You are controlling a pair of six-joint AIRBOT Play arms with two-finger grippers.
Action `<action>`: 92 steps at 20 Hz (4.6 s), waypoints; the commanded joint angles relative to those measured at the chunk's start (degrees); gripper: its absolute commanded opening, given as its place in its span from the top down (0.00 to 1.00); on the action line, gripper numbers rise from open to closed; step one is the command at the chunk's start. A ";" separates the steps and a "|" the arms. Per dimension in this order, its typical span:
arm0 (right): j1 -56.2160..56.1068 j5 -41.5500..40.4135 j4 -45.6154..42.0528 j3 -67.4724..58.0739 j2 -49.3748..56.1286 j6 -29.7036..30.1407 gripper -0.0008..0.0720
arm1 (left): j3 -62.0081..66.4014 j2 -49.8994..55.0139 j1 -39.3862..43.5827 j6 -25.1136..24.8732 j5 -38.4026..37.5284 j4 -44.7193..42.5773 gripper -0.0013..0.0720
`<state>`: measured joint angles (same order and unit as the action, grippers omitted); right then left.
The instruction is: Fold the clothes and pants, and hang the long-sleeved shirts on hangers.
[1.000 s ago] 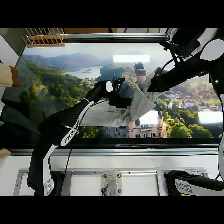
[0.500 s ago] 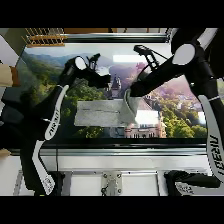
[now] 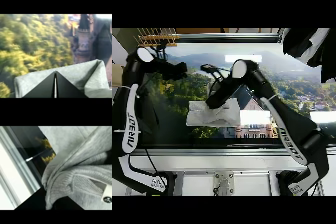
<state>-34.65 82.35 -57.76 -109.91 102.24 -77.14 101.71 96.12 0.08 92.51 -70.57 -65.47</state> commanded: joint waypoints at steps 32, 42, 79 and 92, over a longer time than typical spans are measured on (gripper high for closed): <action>18.43 -25.57 32.96 41.94 2.08 11.50 0.12 | -45.18 -32.09 0.83 -5.27 14.01 -0.42 0.97; 31.36 -25.29 12.04 39.54 -13.35 4.00 0.96 | -45.18 -32.06 0.83 -5.09 13.57 -0.44 0.97; 69.22 -14.03 7.61 53.94 -56.26 4.13 0.10 | -45.18 -32.06 0.83 -5.07 12.63 -0.44 0.97; 42.34 -13.79 11.52 53.94 -55.69 5.20 0.95 | -45.18 -32.06 0.83 -5.07 12.63 -0.46 0.97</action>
<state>9.32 68.38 -47.11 -55.90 46.52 -71.99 56.53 64.05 0.86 87.44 -57.91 -65.91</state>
